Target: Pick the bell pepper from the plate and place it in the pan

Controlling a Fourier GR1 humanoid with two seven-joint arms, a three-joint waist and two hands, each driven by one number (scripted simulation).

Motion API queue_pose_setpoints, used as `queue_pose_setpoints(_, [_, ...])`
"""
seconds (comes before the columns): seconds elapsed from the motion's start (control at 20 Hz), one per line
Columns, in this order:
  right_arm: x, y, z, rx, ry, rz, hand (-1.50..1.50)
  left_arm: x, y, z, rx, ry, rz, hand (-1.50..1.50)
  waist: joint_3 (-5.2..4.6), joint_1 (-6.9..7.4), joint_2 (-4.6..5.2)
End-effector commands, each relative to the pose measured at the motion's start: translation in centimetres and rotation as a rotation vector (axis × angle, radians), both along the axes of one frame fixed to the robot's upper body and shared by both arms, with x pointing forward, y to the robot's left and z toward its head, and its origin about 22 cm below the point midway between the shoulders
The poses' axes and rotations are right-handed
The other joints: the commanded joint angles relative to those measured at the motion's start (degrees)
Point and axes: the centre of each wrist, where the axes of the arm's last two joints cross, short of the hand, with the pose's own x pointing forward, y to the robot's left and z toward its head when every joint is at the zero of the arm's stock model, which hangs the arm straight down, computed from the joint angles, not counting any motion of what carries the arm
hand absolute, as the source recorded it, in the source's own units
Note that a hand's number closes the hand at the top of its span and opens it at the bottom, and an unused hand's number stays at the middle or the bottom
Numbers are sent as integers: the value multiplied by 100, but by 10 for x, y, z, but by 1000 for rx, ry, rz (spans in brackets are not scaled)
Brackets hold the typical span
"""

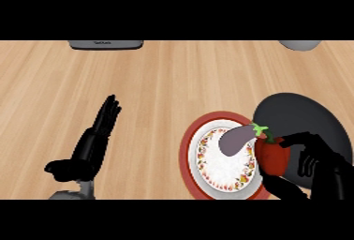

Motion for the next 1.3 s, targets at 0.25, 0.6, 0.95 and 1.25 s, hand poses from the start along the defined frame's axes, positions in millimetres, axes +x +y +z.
queue_pose_setpoints(0.25, [43, -85, -17, -34, -176, -193, 150, -3, -1, -11, -10, 4, -3, 0, 1, 22, 10])
queue_pose_setpoints(0.6, [116, -115, -55, -22, -185, -187, 150, 5, -4, 4, 3, 3, -8, 0, 0, 75, 15])
queue_pose_setpoints(0.95, [132, -162, -69, -19, 272, -155, -150, 2, -11, 0, -2, -12, -46, 0, -7, 241, 68])
queue_pose_setpoints(1.25, [172, -142, -81, 143, 373, 62, -150, 8, -5, -4, -7, -11, -28, 0, 3, 175, 49])
